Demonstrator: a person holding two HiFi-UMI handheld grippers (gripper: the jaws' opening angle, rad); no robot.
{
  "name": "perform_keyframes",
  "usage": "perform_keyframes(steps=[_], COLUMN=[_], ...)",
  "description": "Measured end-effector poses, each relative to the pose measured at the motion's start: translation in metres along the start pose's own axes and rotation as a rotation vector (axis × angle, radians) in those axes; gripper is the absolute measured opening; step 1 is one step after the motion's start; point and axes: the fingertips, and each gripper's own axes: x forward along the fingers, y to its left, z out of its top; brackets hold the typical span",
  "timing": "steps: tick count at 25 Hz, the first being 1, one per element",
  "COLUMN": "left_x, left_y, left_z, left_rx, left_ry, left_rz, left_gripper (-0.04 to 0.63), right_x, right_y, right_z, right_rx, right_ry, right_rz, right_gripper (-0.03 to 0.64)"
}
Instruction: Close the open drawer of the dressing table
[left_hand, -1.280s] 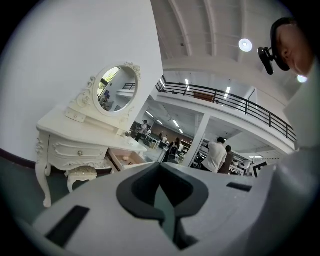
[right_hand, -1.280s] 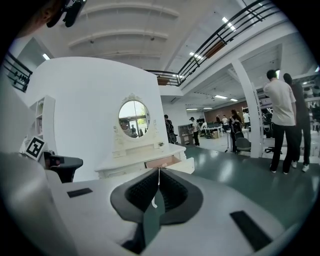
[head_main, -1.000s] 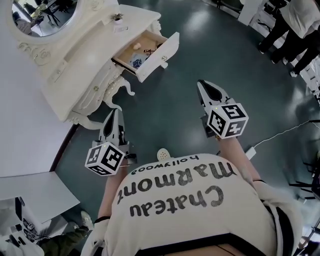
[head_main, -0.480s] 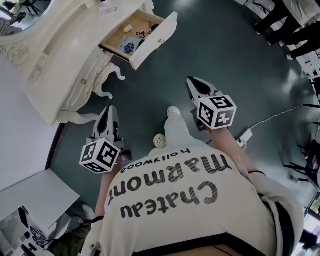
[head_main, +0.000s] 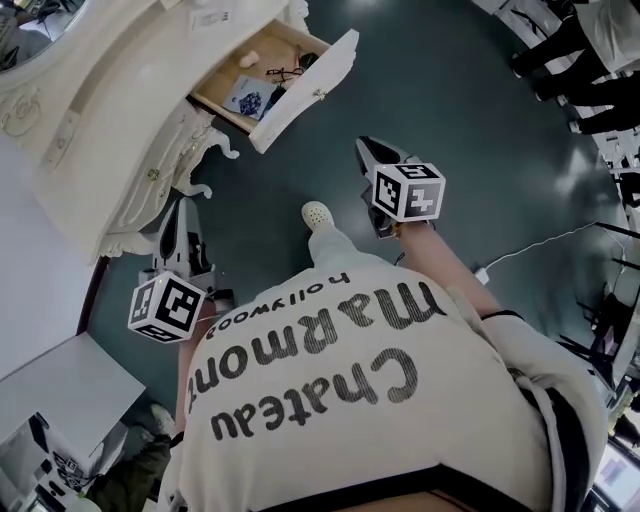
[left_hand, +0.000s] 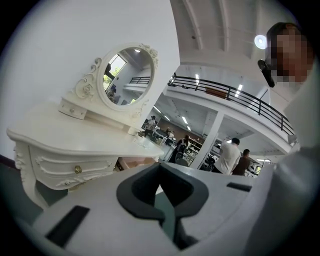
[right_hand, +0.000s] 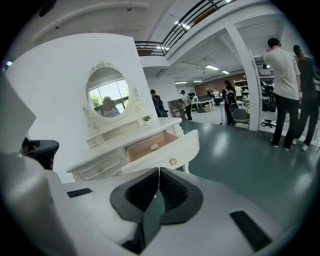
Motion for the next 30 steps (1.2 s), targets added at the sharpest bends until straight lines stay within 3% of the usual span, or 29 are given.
perform_keyframes(steps=[4, 8, 17, 21, 30], left_x=[0.025, 0.042, 0.058, 0.067, 0.050], left_y=[0.004, 0.006, 0.031, 0.036, 0.053], left_z=[0.019, 0.028, 0.015, 0.017, 0.019], left_rx=[-0.014, -0.015, -0.070, -0.075, -0.097], left_ry=[-0.040, -0.053, -0.028, -0.029, -0.062], left_rz=[0.033, 0.079, 0.248, 0.288, 0.393], left_gripper=[0.008, 0.008, 0.008, 0.008, 0.008], right_x=[0.033, 0.063, 0.134, 0.164, 0.201], right_y=[-0.004, -0.012, -0.044, -0.049, -0.051], right_z=[0.042, 0.054, 0.022, 0.012, 0.001], right_rx=[-0.019, -0.007, -0.001, -0.005, -0.048], right_ry=[-0.015, 0.030, 0.189, 0.255, 0.324], right_rz=[0.052, 0.094, 0.146, 0.180, 0.178], right_gripper=[0.026, 0.028, 0.037, 0.157, 0.166])
